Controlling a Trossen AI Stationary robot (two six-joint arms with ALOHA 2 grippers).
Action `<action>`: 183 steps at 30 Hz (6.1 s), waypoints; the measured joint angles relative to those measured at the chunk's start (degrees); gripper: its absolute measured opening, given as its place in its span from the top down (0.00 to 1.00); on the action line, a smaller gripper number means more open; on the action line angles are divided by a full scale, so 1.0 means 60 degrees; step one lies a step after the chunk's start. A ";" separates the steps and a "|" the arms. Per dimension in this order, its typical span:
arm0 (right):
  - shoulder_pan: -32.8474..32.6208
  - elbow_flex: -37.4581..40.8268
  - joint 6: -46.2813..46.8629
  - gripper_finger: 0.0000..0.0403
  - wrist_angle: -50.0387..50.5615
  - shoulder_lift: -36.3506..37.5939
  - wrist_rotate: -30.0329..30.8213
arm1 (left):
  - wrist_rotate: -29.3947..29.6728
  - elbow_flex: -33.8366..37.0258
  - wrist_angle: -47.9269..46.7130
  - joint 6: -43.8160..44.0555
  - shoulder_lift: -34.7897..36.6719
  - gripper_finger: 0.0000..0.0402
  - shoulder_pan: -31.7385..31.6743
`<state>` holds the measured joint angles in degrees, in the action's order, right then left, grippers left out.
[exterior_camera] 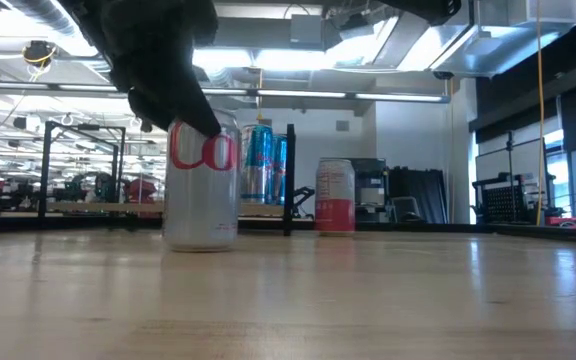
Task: Place canned beverage on shelf
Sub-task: Put the red and silver soda can on the shelf aligned with other red and silver soda can, then put the top pink soda can on the shelf
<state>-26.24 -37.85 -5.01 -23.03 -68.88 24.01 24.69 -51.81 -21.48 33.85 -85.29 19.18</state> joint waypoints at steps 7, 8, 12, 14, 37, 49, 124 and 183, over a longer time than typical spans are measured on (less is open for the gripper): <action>0.0000 0.0000 -0.0250 0.04 -0.0007 0.0000 0.0000 | -0.0837 0.0024 -0.0515 -0.1769 0.1353 0.40 -0.0726; 0.0000 0.0000 -0.0270 0.04 -0.0007 0.0000 0.0007 | -0.0865 0.0015 -0.0703 -0.1989 0.1626 0.40 -0.0904; 0.0000 0.0000 -0.0323 0.04 0.0001 0.0000 0.0088 | -0.1219 0.0022 -0.1372 -0.2921 0.2371 0.40 -0.1714; 0.0000 0.0000 -0.0449 0.04 -0.0002 0.0000 0.0089 | -0.1496 0.0019 -0.1400 -0.3295 0.2646 0.40 -0.2112; 0.2874 0.0004 -0.1360 0.04 0.0636 0.0000 -0.1769 | -0.5805 -0.1592 -0.2822 -0.8168 0.2341 0.40 -0.7704; 0.4581 0.0004 -0.2670 0.04 0.0586 0.0000 -0.3612 | -0.6532 -0.1592 -0.2350 -0.9567 0.0891 0.40 -0.9143; 0.9005 0.0004 -0.1375 0.04 0.1327 -0.1812 -0.6105 | -0.4787 0.2906 0.4508 -0.6227 0.3886 0.18 -0.4550; 0.8994 0.0000 -0.2055 0.04 -0.1513 -0.4671 -0.6539 | -0.4688 0.2929 0.5979 -0.5003 0.2213 0.18 -0.3449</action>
<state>27.73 -37.85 -17.34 -32.10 -96.91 -15.22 -3.44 -34.24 14.39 3.83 -72.02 -1.52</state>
